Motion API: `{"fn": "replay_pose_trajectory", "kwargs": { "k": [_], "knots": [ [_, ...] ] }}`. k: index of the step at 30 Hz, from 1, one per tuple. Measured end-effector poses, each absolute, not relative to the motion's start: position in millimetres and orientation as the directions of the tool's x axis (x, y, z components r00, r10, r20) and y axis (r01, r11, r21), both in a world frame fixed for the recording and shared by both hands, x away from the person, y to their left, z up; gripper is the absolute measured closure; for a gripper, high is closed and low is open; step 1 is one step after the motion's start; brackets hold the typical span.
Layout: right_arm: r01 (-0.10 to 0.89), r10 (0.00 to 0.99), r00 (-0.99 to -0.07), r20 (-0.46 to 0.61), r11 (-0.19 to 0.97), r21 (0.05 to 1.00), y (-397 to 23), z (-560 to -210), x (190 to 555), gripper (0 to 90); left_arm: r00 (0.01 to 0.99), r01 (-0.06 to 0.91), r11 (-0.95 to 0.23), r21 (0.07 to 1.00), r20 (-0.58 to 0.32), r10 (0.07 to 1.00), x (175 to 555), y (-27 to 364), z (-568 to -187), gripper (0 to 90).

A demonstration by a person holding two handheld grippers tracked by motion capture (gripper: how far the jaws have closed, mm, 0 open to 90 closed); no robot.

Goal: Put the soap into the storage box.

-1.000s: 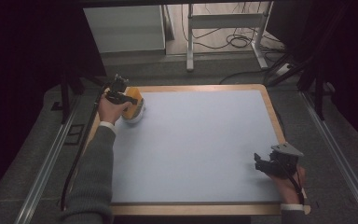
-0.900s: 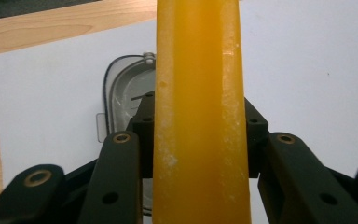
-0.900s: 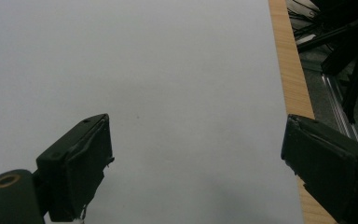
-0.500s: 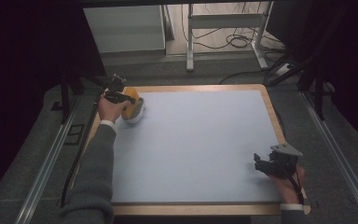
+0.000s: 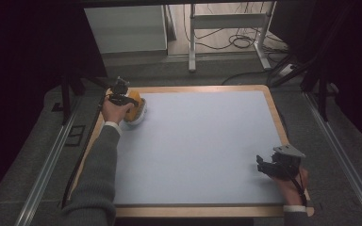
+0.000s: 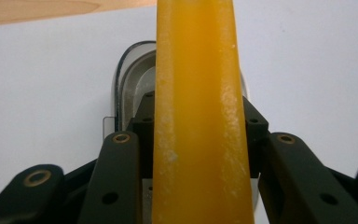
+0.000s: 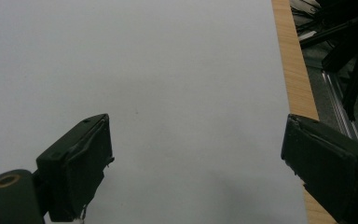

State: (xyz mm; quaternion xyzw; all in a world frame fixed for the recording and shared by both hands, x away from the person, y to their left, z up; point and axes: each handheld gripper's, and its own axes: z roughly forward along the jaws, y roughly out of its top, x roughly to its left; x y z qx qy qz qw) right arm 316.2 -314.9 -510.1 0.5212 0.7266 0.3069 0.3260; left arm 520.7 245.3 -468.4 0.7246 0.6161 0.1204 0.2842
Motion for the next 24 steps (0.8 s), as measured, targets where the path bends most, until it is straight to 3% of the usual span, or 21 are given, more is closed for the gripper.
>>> {"fn": "replay_pose_trajectory", "kwargs": {
  "k": [5, 12, 18, 24],
  "knots": [
    [0.560, 0.958, -0.243, -0.151, 0.266, 0.785, -315, -511, 316, 8.8, 0.208, 0.816, -0.067, 0.574, -0.184, 0.961, 523, 244, -470, 60.2],
    [0.557, 0.957, -0.246, -0.154, 0.270, 0.785, -315, -511, 316, 8.8, 0.191, 0.803, -0.068, 0.592, -0.148, 0.970, 522, 248, -464, 34.2],
    [0.558, 0.956, -0.248, -0.156, 0.273, 0.784, -314, -511, 316, 8.8, 0.185, 0.794, -0.077, 0.603, -0.119, 0.976, 517, 255, -458, 22.6],
    [0.555, 0.956, -0.250, -0.156, 0.273, 0.786, -312, -510, 316, 8.8, 0.205, 0.744, -0.085, 0.662, -0.105, 0.973, 499, 262, -440, 19.5]
  ]
}}
